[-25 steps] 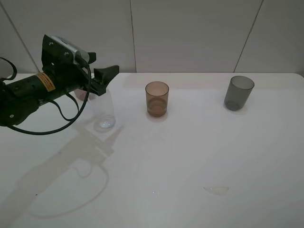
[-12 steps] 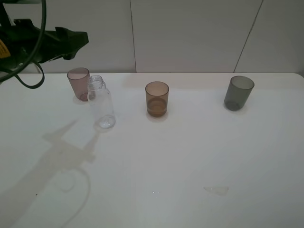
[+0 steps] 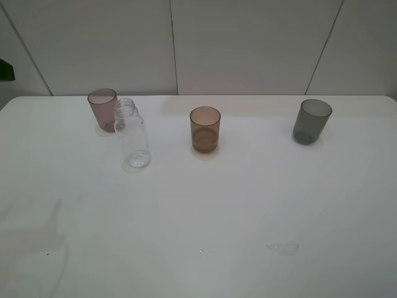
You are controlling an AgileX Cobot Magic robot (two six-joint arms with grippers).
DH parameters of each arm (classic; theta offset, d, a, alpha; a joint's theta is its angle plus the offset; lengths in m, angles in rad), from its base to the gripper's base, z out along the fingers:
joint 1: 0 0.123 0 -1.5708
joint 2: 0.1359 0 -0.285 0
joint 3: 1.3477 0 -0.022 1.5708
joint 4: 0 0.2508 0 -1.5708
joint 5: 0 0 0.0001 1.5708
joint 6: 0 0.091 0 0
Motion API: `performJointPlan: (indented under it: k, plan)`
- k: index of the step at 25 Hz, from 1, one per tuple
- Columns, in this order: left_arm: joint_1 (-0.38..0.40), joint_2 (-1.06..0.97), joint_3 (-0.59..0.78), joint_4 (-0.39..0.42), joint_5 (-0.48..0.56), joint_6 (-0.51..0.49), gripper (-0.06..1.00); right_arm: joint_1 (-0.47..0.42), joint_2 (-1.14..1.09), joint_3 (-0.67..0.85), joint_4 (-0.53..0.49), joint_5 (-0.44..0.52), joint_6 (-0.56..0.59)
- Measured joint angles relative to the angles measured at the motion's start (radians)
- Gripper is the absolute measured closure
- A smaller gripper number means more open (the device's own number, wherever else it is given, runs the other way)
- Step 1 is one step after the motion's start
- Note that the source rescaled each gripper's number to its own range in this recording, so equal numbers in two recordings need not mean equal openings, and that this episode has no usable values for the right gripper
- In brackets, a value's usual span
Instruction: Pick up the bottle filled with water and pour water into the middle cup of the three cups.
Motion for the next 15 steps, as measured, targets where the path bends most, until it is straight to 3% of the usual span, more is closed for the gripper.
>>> performJointPlan:
  k: [4,7,15]
  plan:
    - [0.0,-0.188,0.0,-0.054,0.228,0.105,-0.06,0.0,0.0,0.0,0.0,0.0,0.0]
    - [0.0,-0.339,0.005,-0.073,0.37,0.13,-0.06,0.0,0.0,0.0,0.0,0.0,0.0]
    - [0.0,-0.738,0.032,-0.077,0.585,0.186,-0.06,0.0,0.0,0.0,0.0,0.0,0.0]
